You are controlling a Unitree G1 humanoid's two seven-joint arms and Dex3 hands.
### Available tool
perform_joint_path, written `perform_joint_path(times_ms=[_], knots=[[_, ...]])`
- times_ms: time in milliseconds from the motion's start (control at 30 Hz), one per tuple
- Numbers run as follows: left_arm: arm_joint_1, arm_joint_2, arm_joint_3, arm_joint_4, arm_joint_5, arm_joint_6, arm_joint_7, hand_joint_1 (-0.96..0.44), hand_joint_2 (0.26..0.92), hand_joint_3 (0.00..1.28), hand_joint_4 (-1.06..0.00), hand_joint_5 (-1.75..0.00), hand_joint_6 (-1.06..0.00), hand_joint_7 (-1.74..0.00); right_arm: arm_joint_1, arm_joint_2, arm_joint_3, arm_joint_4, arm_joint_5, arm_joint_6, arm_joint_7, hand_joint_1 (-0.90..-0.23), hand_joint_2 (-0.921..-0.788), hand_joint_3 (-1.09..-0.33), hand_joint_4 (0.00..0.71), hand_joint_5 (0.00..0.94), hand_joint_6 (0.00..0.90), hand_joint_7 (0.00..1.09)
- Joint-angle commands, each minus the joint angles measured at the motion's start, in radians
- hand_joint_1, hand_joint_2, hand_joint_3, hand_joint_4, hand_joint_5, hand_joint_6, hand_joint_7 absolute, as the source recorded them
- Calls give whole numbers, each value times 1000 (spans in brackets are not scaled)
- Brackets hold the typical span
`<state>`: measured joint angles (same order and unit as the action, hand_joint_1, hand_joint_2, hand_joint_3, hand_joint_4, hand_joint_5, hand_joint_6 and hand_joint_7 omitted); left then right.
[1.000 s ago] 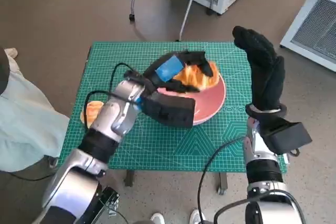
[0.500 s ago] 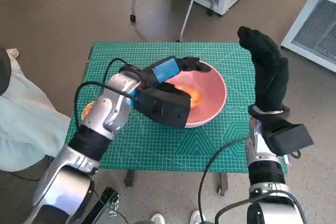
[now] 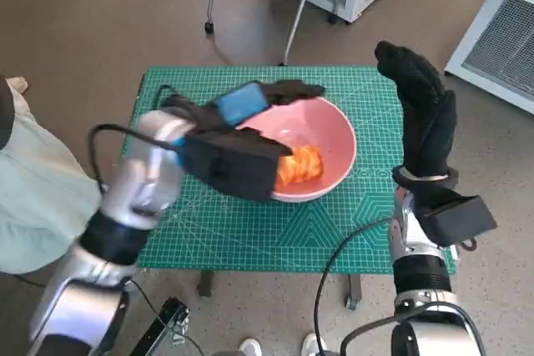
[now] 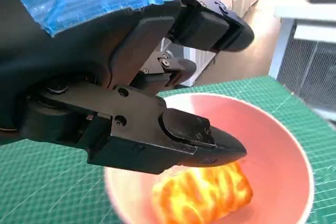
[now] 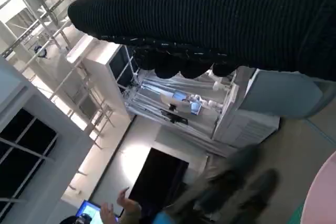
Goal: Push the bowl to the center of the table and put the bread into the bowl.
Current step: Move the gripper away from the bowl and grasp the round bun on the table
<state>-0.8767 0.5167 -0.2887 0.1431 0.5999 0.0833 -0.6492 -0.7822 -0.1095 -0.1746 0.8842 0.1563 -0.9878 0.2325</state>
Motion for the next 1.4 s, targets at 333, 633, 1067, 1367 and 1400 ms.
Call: perform_joint_path(times_ms=[333, 633, 1067, 1367, 1400], knots=[[229, 363, 249, -346, -12, 93, -164, 34, 870, 4, -201, -15, -343, -34, 18, 13, -5, 2, 54, 29, 60, -450, -905, -656, 429, 2, 123, 849], [432, 579, 299, -415, 97, 47, -200, 157, 876, 10, -104, -1, -246, -2, 6, 11, -8, 17, 52, 31, 67, -438, -895, -675, 427, 2, 121, 857], [527, 583, 311, -388, 47, 64, -211, 190, 870, 9, -50, 0, -198, -2, -11, 7, -4, 37, 36, 25, 70, -431, -859, -745, 408, 2, 118, 866], [511, 566, 248, -335, 72, 28, -184, 163, 862, 5, -56, -3, -217, -9, -11, -1, -3, 37, 34, 23, 78, -430, -855, -756, 413, 4, 117, 864], [507, 564, 241, -326, 75, 23, -179, 161, 859, 3, -58, -3, -221, -10, -10, -2, -4, 37, 34, 22, 78, -430, -855, -757, 413, 4, 117, 864]])
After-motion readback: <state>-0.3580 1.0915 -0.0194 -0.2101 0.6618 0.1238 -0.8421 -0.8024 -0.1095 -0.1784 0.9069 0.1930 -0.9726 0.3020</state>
